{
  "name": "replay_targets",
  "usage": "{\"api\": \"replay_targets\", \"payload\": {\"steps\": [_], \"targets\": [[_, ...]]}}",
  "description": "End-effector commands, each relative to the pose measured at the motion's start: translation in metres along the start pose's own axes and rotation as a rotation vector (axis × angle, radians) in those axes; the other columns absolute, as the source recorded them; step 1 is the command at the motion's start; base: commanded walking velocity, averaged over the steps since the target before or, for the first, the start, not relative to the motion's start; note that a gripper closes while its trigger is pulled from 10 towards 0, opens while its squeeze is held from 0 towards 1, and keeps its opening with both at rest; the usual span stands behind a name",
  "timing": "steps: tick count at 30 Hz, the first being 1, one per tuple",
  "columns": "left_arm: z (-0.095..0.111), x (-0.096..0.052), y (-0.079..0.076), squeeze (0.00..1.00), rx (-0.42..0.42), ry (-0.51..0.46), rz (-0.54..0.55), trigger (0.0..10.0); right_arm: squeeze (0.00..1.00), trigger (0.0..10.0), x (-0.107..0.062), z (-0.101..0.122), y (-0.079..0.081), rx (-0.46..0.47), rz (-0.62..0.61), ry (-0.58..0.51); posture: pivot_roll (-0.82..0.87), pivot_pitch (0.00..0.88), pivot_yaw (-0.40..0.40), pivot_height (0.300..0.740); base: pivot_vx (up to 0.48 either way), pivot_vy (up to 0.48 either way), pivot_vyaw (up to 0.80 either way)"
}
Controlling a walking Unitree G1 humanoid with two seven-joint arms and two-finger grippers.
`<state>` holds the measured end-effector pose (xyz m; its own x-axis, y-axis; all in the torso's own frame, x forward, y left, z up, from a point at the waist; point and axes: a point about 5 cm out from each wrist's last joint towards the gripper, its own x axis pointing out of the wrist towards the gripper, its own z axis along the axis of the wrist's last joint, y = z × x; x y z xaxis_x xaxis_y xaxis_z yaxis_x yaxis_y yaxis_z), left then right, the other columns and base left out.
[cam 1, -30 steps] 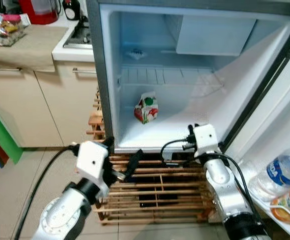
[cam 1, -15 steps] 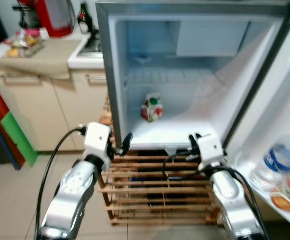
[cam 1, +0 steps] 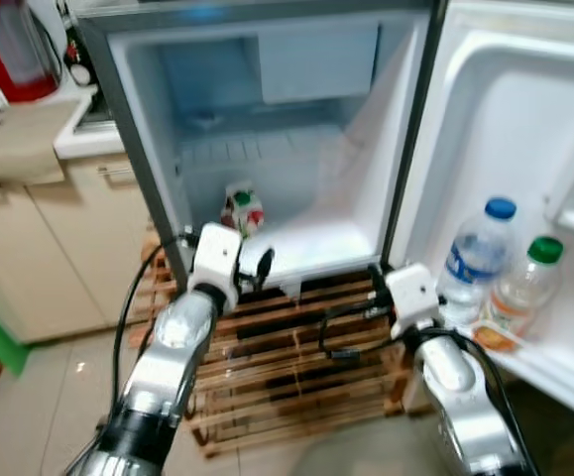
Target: Restocking fridge
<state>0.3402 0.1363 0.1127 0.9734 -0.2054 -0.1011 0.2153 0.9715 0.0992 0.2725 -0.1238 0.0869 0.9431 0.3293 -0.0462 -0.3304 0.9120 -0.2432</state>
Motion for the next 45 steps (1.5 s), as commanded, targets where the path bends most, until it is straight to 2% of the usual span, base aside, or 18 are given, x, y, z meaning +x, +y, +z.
{"api": "replay_targets", "payload": {"steps": [1, 5, 6, 10, 14, 20, 21, 26, 30, 32, 35, 37, 39, 41, 45], "targets": [[-0.004, 0.003, 0.01, 0.0, -0.022, 0.014, 0.049, 10.0, 0.0, 10.0, 0.001, 0.01, 0.004, 0.007, 0.028, -0.044, -0.17, 0.0, 0.05, 0.68, 0.0, 0.0, 0.0], [-0.004, 0.012, 0.014, 0.0, -0.029, 0.017, 0.069, 10.0, 0.0, 10.0, -0.005, 0.009, 0.005, 0.006, 0.039, -0.046, -0.18, 0.0, 0.055, 0.68, 0.0, 0.378, 0.0], [-0.001, 0.018, 0.008, 0.0, -0.012, 0.018, 0.051, 10.0, 0.0, 10.0, -0.009, 0.008, 0.005, 0.007, 0.048, -0.043, -0.2, 0.0, 0.055, 0.68, 0.27, 0.398, 0.0], [0.001, 0.025, 0.0, 0.0, 0.004, 0.013, 0.019, 10.0, 0.0, 10.0, -0.013, 0.008, 0.005, 0.007, 0.063, -0.039, -0.21, 0.0, 0.056, 0.68, 0.291, 0.383, 0.0], [0.003, 0.035, -0.025, 0.0, 0.045, 0.027, -0.074, 10.0, 0.0, 10.0, -0.021, 0.005, 0.006, -0.002, 0.09, -0.015, -0.22, 0.0, 0.059, 0.68, 0.314, 0.363, 0.0], [0.001, 0.035, -0.056, 0.0, 0.074, 0.01, -0.211, 10.0, 0.0, 10.0, -0.024, 0.005, 0.005, 0.003, 0.075, -0.006, -0.23, 0.0, 0.063, 0.68, 0.359, 0.174, 0.0], [0.0, 0.035, -0.058, 0.0, 0.076, 0.01, -0.218, 10.0, 0.0, 10.0, -0.024, 0.005, 0.005, 0.002, 0.071, -0.005, -0.23, 0.0, 0.063, 0.68, 0.3, 0.0, 0.0], [-0.007, 0.024, -0.076, 0.0, 0.042, -0.037, -0.31, 10.0, 0.0, 10.0, -0.024, 0.001, -0.001, -0.004, 0.028, 0.015, -0.22, 0.0, 0.061, 0.68, 0.0, 0.0, 0.0], [-0.006, 0.018, -0.081, 0.0, 0.006, -0.089, -0.329, 10.0, 0.0, 10.0, -0.023, 0.002, -0.002, 0.039, 0.007, 0.012, -0.21, 0.0, 0.068, 0.68, 0.0, 0.0, -0.43], [-0.008, 0.01, -0.078, 0.0, -0.003, -0.125, -0.334, 10.0, 0.0, 10.0, -0.024, 0.002, -0.004, 0.041, -0.008, 0.01, -0.21, 0.0, 0.069, 0.68, 0.0, 0.0, -0.55], [-0.014, -0.014, -0.063, 0.0, -0.013, -0.19, -0.303, 10.0, 0.0, 10.0, -0.026, 0.0, -0.01, 0.021, -0.046, 0.018, -0.21, 0.0, 0.07, 0.68, 0.0, 0.0, -0.54], [-0.017, -0.029, -0.055, 0.0, -0.047, -0.21, -0.272, 10.0, 0.0, 10.0, -0.027, 0.0, -0.014, 0.028, -0.086, 0.017, -0.2, 0.0, 0.066, 0.68, 0.0, 0.0, 0.0], [-0.018, -0.044, -0.055, 0.0, -0.086, -0.225, -0.268, 10.0, 0.0, 10.0, -0.026, 0.0, -0.017, 0.045, -0.12, 0.011, -0.18, 0.0, 0.058, 0.68, 0.0, 0.0, 0.0], [-0.019, -0.051, -0.056, 0.0, -0.096, -0.223, -0.254, 10.0, 0.0, 10.0, -0.024, -0.002, -0.018, 0.065, -0.141, 0.021, -0.17, 0.0, 0.054, 0.676, 0.0, 0.0, 0.24], [-0.02, -0.05, -0.055, 0.0, -0.095, -0.196, -0.211, 10.0, 0.0, 10.0, -0.02, -0.005, -0.018, 0.068, -0.137, 0.033, -0.16, 0.0, 0.047, 0.662, 0.0, 0.0, 0.0]]}}
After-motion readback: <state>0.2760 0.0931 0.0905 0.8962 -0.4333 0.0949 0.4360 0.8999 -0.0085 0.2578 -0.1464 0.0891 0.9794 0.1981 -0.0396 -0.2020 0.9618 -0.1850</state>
